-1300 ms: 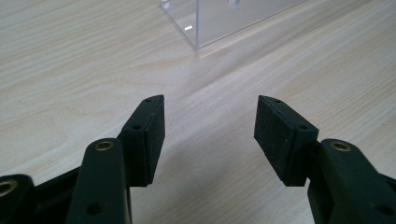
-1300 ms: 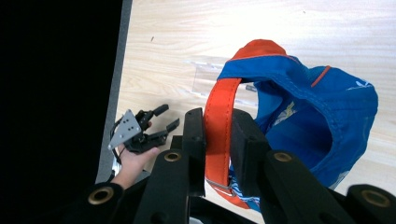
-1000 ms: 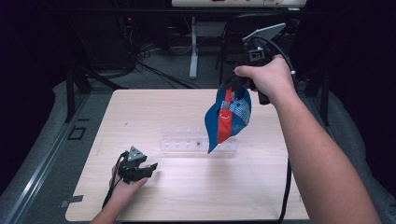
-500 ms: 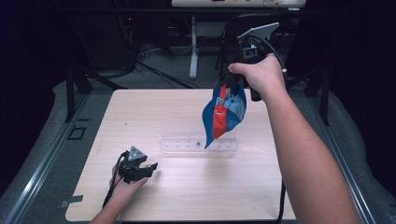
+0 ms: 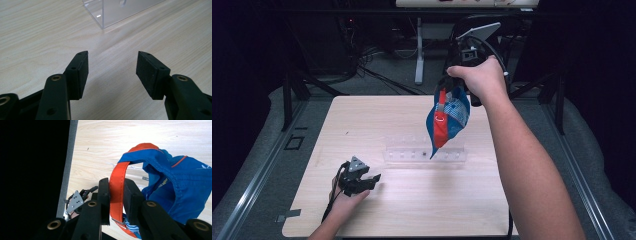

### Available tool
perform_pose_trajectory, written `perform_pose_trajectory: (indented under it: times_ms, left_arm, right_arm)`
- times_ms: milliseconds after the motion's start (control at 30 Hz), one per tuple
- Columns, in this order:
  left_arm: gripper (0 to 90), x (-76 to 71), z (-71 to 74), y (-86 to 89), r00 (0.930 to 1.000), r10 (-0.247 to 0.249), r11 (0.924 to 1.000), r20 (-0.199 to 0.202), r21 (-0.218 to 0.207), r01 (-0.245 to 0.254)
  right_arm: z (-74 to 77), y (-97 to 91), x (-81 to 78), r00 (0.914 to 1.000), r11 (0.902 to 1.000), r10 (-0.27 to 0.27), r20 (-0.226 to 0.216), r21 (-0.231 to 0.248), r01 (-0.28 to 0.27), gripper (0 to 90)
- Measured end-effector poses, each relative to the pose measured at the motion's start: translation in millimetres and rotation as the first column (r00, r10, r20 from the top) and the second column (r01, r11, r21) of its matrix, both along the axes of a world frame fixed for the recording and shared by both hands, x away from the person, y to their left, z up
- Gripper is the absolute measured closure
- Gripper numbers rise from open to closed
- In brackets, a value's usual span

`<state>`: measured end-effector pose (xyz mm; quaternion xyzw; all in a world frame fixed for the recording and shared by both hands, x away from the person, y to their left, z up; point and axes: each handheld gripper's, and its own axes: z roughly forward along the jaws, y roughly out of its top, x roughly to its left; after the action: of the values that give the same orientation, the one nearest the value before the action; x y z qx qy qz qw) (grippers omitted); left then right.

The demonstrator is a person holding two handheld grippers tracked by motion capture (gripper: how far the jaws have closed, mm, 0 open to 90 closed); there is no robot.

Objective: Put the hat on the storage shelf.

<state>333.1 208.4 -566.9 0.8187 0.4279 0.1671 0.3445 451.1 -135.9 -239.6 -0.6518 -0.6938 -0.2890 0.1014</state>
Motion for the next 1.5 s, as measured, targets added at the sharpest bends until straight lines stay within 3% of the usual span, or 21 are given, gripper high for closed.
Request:
perform_pose_trajectory:
  times_ms: [333, 833, 1500]
  left_arm:
    - [43.5, 0.0, 0.9, 0.6, 1.0000, 0.000, 1.0000, -0.004, -0.004, 0.000]
    - [43.5, 0.6, 0.0, 0.6, 1.0000, 0.004, 1.0000, 0.004, -0.004, -0.004]
    - [43.5, 1.0, 0.1, 1.7, 1.0000, 0.007, 1.0000, 0.002, -0.007, -0.007]
  right_arm:
    - [-2.3, 4.1, 2.3, 1.0000, 1.0000, -0.002, 0.005, 0.003, 0.002, 77.2]
    - [-8.9, -9.9, 7.1, 0.9990, 0.9989, -0.044, 0.006, -0.019, 0.044, 77.1]
    - [-26.6, -2.1, 12.4, 0.9997, 0.9997, -0.024, -0.007, -0.009, 0.023, 77.0]
